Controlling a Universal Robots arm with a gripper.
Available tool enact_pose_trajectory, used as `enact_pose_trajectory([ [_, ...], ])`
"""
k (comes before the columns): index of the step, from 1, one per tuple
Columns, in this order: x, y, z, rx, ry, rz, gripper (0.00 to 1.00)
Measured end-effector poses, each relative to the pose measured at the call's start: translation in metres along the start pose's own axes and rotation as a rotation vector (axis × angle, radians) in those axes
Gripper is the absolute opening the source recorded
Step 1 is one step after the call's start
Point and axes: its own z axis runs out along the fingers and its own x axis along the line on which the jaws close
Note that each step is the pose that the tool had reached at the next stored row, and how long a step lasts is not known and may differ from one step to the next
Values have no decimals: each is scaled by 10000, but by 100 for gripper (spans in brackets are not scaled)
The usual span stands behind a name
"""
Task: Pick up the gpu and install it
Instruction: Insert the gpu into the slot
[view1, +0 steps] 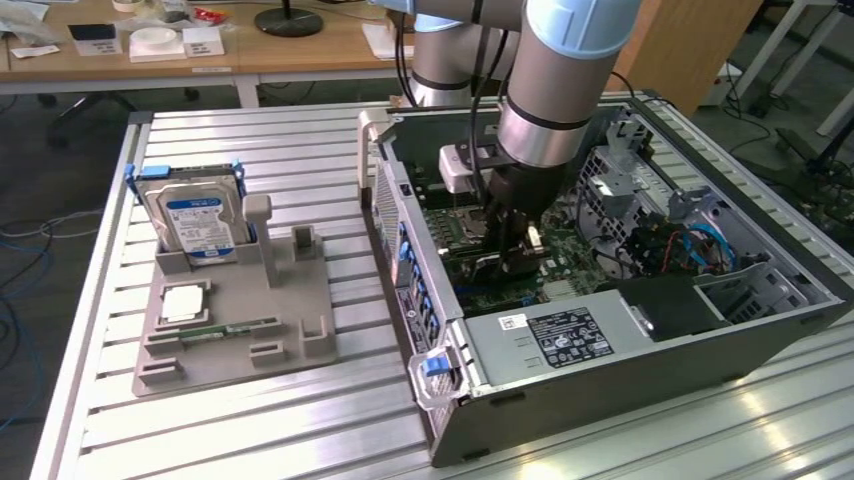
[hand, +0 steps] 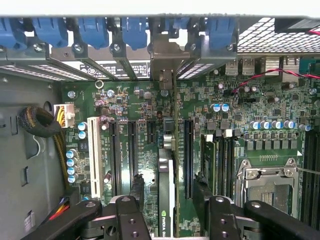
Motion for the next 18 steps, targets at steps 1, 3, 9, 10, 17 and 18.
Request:
enact_pose_trajectory([
  [1,0,0,0,0,0,0,52],
  [3,0,0,0,0,0,0,52],
  [9,0,0,0,0,1,0,38],
  [10,0,0,0,0,0,0,38],
  [17,0,0,-1,-1,2,0,30],
  [18,0,0,-1,0,2,-1,26],
])
